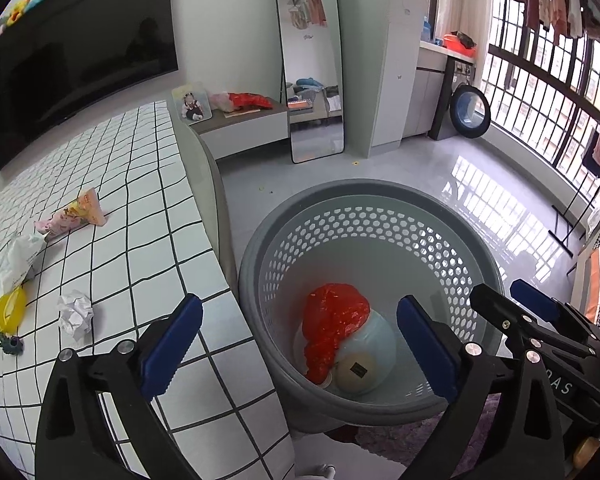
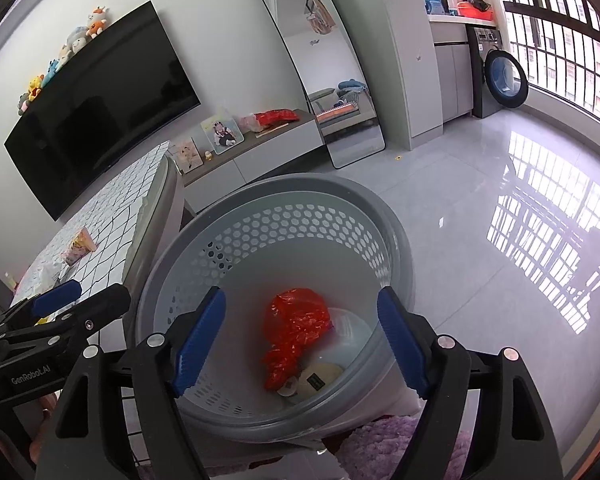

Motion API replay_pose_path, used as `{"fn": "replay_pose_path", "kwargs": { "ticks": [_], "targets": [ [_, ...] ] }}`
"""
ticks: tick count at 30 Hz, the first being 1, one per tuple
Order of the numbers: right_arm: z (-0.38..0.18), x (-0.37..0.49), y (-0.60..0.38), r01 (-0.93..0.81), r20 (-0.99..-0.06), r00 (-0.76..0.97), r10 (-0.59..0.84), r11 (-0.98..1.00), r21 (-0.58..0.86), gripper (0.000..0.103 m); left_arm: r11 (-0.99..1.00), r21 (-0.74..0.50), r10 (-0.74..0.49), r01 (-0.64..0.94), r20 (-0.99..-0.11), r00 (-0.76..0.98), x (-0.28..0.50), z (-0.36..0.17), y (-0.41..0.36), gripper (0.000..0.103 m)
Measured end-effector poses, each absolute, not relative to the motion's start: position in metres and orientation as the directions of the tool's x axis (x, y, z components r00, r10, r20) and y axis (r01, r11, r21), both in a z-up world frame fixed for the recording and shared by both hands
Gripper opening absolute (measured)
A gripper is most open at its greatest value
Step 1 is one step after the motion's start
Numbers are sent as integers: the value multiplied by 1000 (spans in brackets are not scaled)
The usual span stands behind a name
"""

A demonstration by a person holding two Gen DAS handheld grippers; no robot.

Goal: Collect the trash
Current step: 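Withdraw both open grippers from above the basket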

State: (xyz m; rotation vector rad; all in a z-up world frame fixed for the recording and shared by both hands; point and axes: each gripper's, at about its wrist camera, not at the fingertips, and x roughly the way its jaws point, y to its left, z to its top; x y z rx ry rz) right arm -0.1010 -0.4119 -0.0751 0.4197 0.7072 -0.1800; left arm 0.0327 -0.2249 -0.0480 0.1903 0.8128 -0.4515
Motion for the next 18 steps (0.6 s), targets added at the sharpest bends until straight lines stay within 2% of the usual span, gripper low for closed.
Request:
{"fn": "replay_pose_path", "kwargs": {
  "ticks": [18],
  "targets": [
    [-44,-109,-339,205,-643,766,18,940,271,77,930,-26,-282,368,-693,663,10,-24,-137,97]
  ]
}}
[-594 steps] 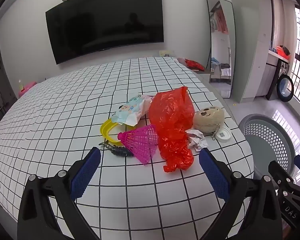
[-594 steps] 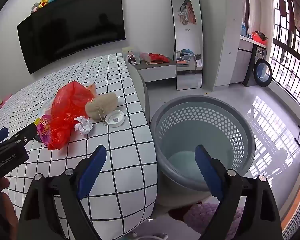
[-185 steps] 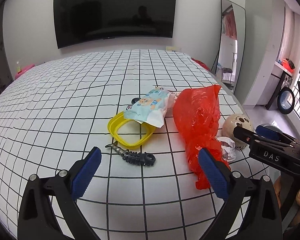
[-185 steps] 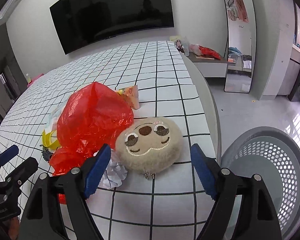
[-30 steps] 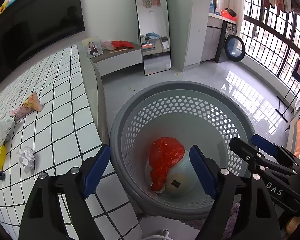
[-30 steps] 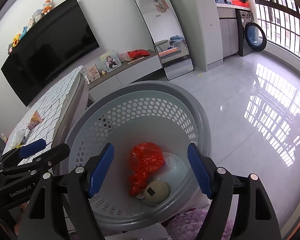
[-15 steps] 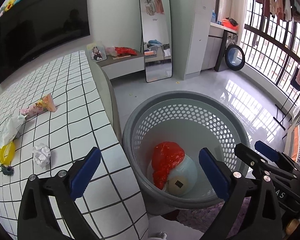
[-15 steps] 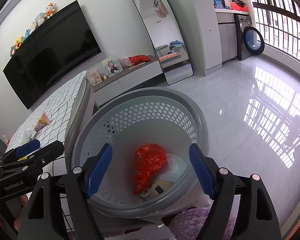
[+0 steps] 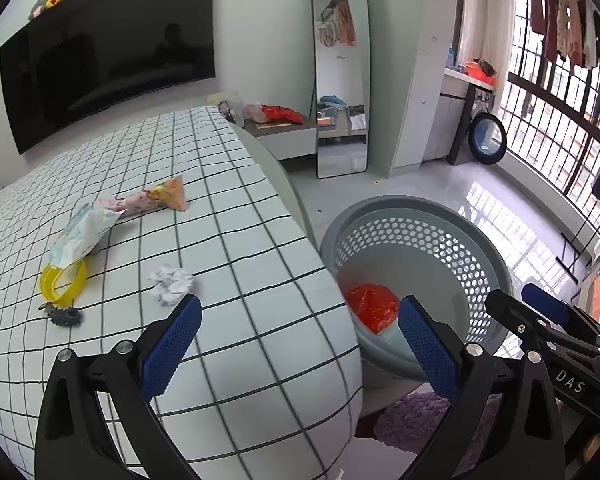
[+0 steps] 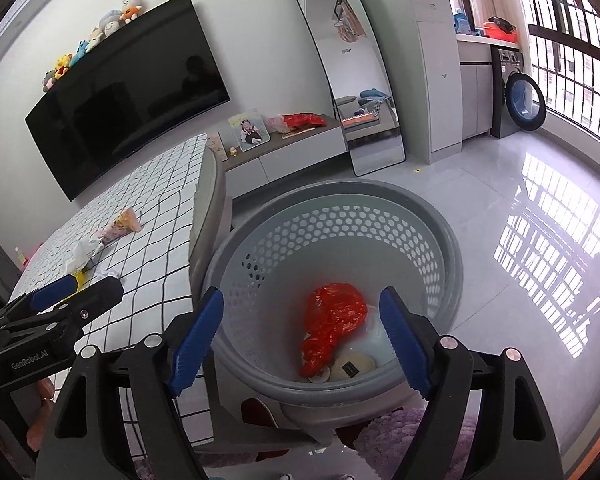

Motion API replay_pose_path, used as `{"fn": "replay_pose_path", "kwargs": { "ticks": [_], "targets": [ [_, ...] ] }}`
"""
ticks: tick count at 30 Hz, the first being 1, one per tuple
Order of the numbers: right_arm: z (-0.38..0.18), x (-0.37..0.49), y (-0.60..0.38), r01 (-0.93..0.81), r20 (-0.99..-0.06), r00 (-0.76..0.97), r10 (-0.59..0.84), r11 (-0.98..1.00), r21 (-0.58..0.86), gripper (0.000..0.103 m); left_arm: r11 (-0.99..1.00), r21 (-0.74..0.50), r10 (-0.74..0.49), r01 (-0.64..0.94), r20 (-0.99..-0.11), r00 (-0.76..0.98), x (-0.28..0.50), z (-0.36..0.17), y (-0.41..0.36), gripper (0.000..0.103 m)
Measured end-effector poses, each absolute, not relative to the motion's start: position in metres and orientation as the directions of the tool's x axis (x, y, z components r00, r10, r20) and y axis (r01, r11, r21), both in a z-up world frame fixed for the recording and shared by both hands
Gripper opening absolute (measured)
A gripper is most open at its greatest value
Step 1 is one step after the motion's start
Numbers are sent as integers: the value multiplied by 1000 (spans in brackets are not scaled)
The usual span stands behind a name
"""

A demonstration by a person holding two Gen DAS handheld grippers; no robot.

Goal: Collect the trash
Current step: 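Withdraw both open grippers from above the basket, then move both tools over the bed toward the crumpled paper and toy fish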

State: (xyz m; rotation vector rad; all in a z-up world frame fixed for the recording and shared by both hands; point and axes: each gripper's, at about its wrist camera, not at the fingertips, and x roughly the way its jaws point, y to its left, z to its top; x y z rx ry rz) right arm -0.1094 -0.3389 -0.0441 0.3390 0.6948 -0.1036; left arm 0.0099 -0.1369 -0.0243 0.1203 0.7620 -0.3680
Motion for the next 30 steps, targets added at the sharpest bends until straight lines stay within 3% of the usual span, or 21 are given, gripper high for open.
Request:
{"fn": "replay_pose_path", "kwargs": {
  "ticks": [15,30],
  "targets": [
    [-41,-60,-233,-22,-659,730,179,971,239,77,995,-13,-77,94,-704,706,21,-32,-14,97],
    [-48,-2,-161,-170,-703,668,244,970,175,77,997,-16,42,-78,-724,689,32,-46,61,97]
  ]
}}
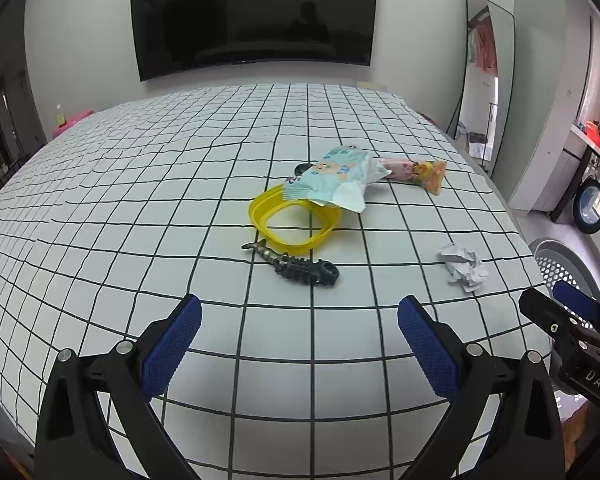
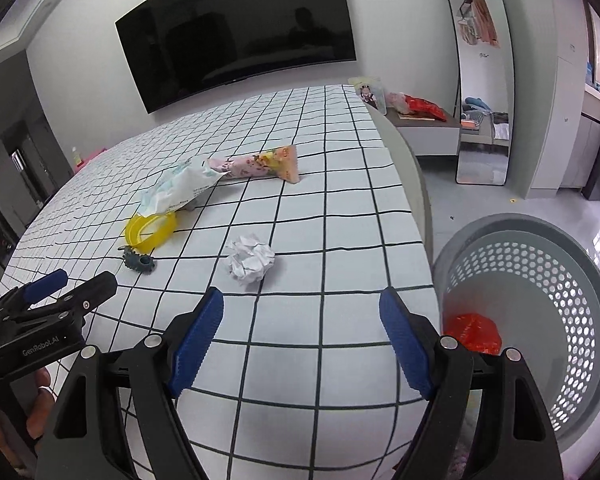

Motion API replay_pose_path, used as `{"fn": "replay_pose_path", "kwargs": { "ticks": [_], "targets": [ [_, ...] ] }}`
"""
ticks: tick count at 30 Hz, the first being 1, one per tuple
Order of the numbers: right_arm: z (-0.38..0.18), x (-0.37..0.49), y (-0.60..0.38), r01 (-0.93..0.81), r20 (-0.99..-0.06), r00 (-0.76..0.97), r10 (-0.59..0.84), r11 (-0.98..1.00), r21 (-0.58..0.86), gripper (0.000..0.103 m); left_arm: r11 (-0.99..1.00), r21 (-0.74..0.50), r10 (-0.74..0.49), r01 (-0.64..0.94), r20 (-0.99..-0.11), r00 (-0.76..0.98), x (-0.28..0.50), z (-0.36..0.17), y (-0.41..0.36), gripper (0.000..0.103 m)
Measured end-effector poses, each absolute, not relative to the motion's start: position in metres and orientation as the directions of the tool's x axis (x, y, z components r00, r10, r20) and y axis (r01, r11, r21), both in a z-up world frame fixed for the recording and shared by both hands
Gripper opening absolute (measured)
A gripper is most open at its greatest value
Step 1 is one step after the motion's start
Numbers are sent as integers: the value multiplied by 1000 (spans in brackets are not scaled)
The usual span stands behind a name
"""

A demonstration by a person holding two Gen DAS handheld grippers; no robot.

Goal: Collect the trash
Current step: 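Move both tools over the bed toward the crumpled paper and toy fish, then grasp the crumpled white paper with the right gripper while the left gripper approaches the black toy fish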

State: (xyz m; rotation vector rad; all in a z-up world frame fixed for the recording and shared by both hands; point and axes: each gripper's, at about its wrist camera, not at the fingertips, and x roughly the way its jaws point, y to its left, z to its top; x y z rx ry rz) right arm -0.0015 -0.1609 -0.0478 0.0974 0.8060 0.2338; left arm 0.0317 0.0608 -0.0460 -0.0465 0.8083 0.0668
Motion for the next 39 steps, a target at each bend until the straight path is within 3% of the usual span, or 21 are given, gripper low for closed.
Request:
{"fn": "replay_pose_path", "kwargs": {
  "ticks": [23,32,39],
  "targets": [
    [-64,58,-110,-214,-782,607,143,977,13,76,990,-25,74,-141,-755,652,45,-64,84,97],
    [-69,60,-104,-239,-793,591,146,971,1,38,989,-29,71,-142,-757,649,46,-65,84,97],
    [-64,51,-109,-240,-774,609,177,970,33,33,988,-28,77,-150,-760,645,46,-66,83,97]
  ]
}}
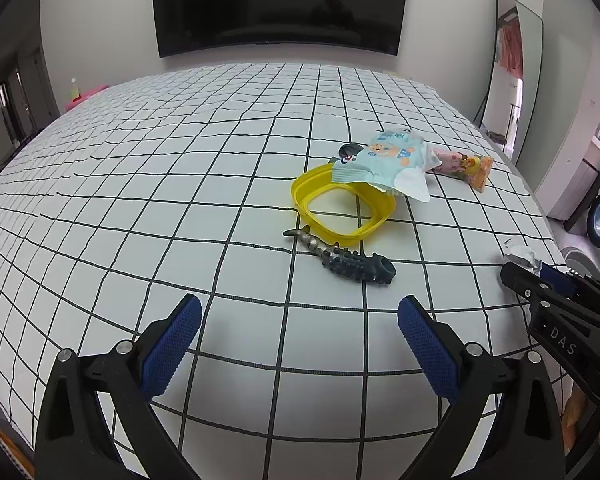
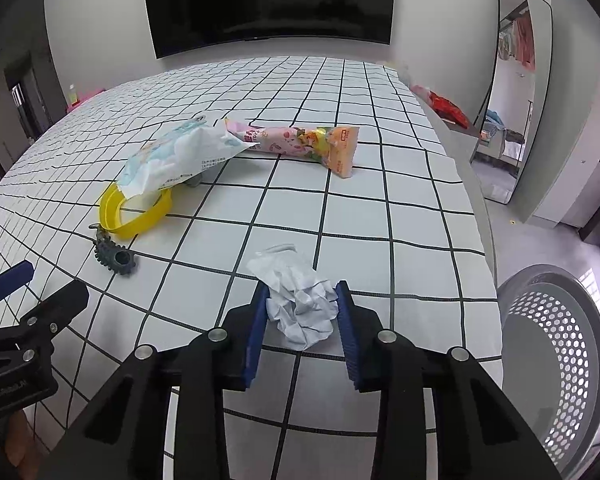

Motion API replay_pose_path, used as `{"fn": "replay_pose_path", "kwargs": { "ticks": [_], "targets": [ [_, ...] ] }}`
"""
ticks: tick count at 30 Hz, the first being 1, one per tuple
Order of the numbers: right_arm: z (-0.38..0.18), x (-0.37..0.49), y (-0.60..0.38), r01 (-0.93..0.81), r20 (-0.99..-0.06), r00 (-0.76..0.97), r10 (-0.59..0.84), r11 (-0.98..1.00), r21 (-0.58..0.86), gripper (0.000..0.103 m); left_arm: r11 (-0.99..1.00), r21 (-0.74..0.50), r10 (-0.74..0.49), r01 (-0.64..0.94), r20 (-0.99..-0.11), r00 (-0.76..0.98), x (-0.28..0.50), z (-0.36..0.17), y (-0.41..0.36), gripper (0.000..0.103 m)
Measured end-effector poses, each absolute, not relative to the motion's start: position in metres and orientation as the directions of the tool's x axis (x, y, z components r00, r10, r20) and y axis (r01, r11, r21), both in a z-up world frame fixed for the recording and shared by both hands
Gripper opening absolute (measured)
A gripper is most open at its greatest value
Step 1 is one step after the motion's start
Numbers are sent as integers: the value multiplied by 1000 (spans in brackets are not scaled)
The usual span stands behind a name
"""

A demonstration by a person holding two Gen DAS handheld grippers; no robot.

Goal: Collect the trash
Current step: 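Grasp the crumpled white paper with the right gripper while the left gripper approaches the black toy fish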

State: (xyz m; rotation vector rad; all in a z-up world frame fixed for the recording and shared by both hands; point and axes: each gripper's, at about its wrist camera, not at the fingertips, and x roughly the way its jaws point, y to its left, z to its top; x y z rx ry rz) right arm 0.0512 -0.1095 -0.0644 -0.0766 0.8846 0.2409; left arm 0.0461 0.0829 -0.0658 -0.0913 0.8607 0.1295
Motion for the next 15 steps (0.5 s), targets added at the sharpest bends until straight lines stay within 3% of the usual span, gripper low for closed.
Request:
{"fn": "replay_pose_path", "kwargs": {
  "ticks": [15],
  "targets": [
    [-52,15,-136,-221,-723,642,253,965,141,33,986,-41,68,-162,-787,613,69,-70,71,97]
  ]
}}
